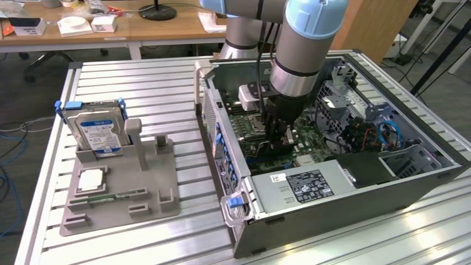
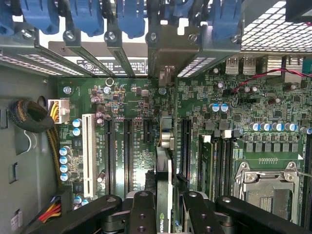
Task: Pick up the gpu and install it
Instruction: 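Insert the gpu into the slot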
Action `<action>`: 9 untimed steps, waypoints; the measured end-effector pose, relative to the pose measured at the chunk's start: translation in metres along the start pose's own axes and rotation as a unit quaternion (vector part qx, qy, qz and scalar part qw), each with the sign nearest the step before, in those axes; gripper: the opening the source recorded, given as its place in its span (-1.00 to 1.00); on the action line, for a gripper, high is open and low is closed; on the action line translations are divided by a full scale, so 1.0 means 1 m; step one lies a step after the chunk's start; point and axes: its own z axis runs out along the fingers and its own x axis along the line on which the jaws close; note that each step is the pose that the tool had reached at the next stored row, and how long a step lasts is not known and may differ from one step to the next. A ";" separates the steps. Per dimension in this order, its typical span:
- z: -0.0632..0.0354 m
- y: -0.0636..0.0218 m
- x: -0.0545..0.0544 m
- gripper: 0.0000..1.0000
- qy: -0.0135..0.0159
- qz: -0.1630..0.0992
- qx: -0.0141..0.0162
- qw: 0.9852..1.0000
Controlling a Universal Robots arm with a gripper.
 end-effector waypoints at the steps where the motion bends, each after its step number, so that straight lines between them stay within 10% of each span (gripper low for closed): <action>1: 0.0000 0.0000 0.000 -0.47 0.000 0.000 0.000 1.000; 9: 0.0000 0.0000 0.000 -0.47 0.000 0.000 0.000 1.000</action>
